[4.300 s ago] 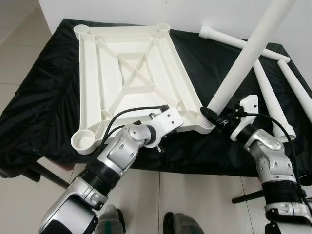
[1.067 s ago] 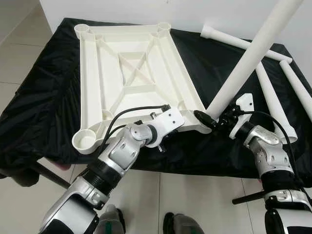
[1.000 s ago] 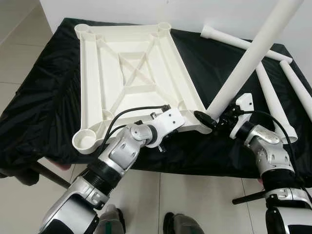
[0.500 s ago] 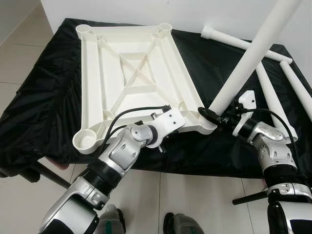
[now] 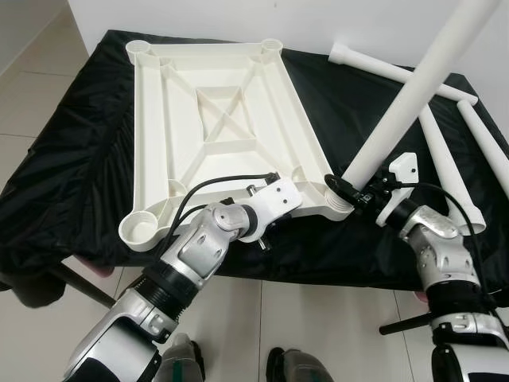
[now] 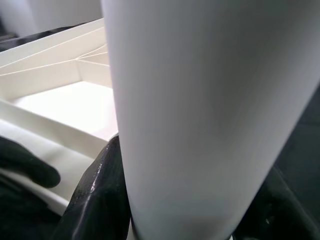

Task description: Building children table

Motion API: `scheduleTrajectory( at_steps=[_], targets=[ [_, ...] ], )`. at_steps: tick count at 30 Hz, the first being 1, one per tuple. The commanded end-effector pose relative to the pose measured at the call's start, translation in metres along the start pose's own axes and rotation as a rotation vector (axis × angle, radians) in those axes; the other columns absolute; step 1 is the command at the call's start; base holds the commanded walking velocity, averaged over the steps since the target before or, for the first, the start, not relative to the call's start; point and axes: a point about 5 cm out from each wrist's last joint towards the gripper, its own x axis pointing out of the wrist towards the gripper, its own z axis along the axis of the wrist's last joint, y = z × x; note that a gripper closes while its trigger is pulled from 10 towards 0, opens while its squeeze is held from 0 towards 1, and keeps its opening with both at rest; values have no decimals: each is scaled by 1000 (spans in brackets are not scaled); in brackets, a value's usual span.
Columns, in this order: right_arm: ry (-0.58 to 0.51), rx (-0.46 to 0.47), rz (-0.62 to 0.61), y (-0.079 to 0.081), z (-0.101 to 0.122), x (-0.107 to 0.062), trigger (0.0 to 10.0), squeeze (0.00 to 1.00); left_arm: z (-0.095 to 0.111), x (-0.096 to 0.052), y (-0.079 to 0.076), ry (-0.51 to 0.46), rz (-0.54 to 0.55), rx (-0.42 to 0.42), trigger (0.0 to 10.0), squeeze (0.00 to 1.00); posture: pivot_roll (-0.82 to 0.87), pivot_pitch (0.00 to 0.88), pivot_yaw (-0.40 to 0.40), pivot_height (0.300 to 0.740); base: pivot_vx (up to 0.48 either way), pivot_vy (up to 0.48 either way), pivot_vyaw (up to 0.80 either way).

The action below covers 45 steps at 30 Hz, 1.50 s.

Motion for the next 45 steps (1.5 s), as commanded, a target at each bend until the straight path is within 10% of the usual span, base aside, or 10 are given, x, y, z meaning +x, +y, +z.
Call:
scheduleTrajectory(
  at_steps=[1,38,39,40,45],
  targets=[
    [-27,29,9,10,1,7,10000,0,1,5,-13,-9,-67,14,10000,0,-24,80,-51,740,0,0,0],
    [-78,112,-678,74,18,63,10000,0,0,4,-17,-8,-74,13,10000,0,-10,83,-56,740,0,0,0],
    [-81,117,-666,74,19,62,10000,282,0,4,-16,-7,-72,10,10000,0,-13,88,-58,740,0,0,0],
    [-81,124,-659,73,18,61,10000,1000,-1,4,-16,-7,-71,9,10000,0,-14,91,-59,740,0,0,0],
    [-88,130,-654,69,18,57,10000,1000,0,4,-16,-7,-68,6,10000,0,-16,94,-61,740,0,0,0]
  ],
)
